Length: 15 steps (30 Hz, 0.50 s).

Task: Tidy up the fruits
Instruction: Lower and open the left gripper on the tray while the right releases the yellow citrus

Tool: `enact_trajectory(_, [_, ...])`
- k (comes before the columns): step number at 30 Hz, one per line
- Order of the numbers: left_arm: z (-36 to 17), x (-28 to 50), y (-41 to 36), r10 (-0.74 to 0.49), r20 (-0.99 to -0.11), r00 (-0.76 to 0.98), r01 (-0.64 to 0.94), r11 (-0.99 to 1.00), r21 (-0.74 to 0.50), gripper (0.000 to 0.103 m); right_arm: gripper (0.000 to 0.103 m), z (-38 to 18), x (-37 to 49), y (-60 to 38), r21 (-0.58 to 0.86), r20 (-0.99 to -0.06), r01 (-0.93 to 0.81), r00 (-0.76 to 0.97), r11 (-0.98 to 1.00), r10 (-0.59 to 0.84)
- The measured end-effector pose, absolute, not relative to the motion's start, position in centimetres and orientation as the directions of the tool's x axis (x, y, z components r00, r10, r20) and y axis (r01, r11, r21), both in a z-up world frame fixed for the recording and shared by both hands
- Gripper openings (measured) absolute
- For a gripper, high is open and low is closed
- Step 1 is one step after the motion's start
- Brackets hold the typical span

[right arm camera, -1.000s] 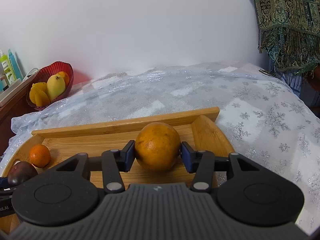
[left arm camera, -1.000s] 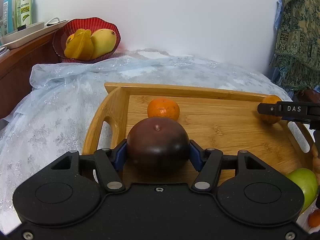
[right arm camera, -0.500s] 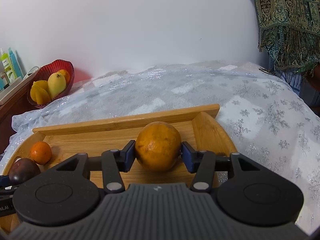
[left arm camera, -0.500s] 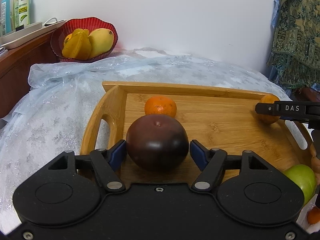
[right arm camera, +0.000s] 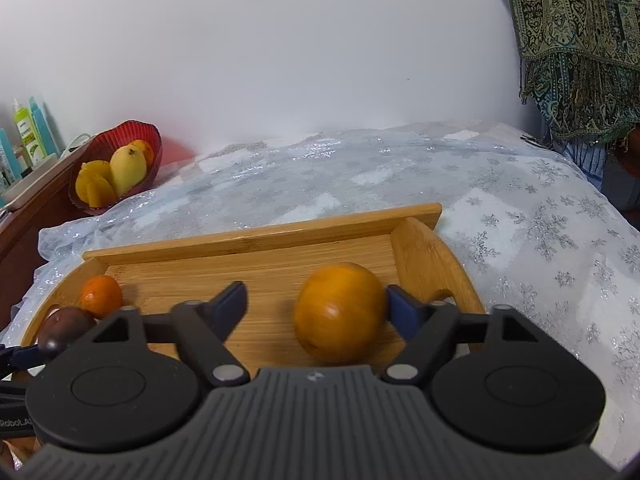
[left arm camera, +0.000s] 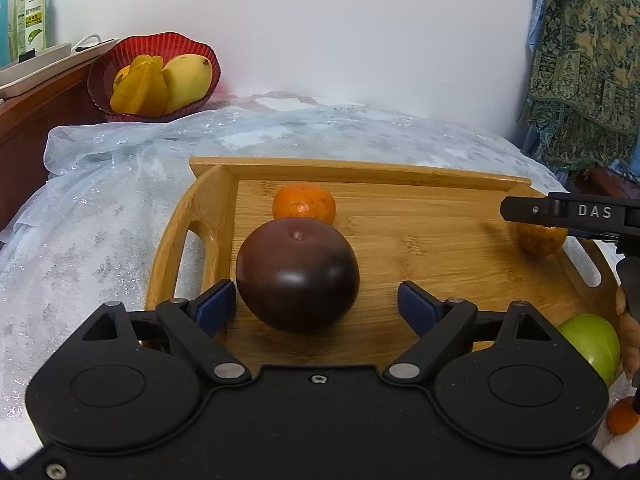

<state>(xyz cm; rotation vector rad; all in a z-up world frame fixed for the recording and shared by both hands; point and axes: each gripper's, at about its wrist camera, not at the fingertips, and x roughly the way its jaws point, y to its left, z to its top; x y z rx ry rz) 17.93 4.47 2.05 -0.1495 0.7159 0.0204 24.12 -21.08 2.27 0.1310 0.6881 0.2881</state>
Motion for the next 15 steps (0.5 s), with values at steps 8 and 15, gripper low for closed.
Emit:
enact_trajectory(8, [2.3, 17.1, 4.1, -0.027, -0.644, 0.764, -0.069, 0.990, -0.124, 0.097, 0.098, 3.1, 22.8, -21.8, 0.224, -0.579, -0.215, 0.755, 0.951, 0.307])
enact_trajectory(15, [2.2, 16.3, 3.9, -0.030, -0.641, 0.767, -0.066, 0.990, -0.125, 0.100, 0.103, 4.0, 21.4, -22.8, 0.241, -0.534, -0.214, 0.785, 0.947, 0.314])
